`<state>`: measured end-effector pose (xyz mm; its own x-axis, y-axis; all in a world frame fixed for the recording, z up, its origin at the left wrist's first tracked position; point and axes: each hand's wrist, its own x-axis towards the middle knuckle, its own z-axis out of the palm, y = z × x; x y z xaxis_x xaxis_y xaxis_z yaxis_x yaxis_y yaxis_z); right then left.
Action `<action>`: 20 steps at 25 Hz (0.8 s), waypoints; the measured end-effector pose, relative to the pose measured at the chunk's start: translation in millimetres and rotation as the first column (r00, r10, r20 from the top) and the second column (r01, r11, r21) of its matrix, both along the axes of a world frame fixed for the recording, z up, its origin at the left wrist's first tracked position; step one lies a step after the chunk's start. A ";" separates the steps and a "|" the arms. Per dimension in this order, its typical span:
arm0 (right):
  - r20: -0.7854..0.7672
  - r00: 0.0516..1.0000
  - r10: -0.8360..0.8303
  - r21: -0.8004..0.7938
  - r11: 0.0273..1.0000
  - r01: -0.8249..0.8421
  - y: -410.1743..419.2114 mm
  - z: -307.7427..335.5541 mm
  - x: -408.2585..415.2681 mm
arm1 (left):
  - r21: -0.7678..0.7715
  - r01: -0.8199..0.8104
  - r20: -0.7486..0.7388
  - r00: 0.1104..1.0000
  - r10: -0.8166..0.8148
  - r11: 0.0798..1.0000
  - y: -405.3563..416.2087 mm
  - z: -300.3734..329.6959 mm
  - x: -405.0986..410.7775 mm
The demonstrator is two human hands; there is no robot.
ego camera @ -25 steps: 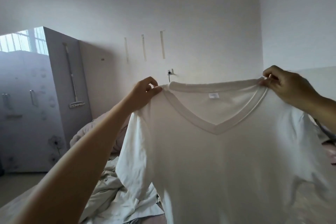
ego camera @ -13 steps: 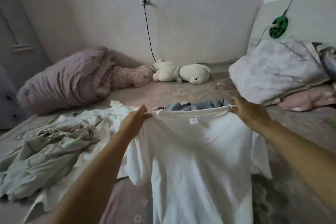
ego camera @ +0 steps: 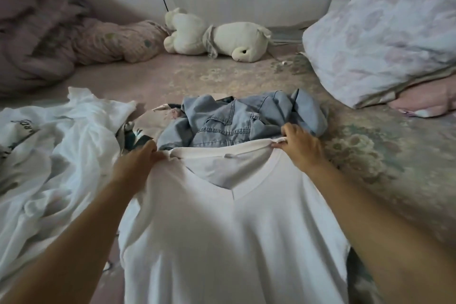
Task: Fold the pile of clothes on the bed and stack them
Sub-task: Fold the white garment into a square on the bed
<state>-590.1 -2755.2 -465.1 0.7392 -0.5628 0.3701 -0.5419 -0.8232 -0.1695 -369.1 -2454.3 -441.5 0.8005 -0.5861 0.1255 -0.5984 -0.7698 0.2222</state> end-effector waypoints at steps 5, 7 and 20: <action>0.120 0.979 0.166 -0.050 0.986 -0.161 -6.5 -13.3 -12.7 | -0.040 0.022 0.154 0.988 -0.015 0.999 7.1 -13.3 -9.8; 0.118 0.982 0.146 -0.220 0.968 -0.117 8.8 -7.4 -18.8 | -0.139 0.129 0.386 0.920 -0.066 0.982 8.1 -10.0 -21.1; 0.101 0.989 0.107 -0.016 0.994 -0.106 89.9 -24.3 -94.7 | 0.166 0.357 0.227 0.893 -0.388 0.919 7.5 -55.7 -167.6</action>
